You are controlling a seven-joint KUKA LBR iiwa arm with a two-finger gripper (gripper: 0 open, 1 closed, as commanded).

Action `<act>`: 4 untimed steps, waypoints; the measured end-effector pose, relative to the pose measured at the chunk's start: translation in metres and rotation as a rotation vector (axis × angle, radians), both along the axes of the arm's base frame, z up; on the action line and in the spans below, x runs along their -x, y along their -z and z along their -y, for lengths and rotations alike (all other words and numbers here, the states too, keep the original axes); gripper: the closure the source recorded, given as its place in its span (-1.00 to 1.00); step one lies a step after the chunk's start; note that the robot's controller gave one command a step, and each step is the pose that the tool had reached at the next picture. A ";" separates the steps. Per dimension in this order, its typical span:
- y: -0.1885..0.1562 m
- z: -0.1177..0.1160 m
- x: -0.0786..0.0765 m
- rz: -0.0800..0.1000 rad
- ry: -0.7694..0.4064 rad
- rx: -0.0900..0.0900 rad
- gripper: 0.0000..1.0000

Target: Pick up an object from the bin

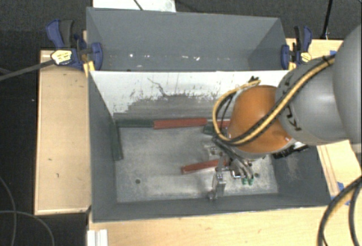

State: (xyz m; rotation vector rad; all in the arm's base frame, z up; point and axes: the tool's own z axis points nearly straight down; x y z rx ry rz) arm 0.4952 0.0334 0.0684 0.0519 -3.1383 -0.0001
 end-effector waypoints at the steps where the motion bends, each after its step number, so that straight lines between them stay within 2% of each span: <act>1: -0.002 0.010 0.001 0.000 0.116 0.000 1.00; 3: -0.005 0.010 0.002 -0.001 0.117 0.000 1.00; 4: -0.022 0.010 0.003 -0.003 0.118 0.000 1.00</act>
Offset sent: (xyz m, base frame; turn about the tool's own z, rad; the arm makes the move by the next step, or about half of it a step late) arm 0.0000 0.0000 0.0000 0.0000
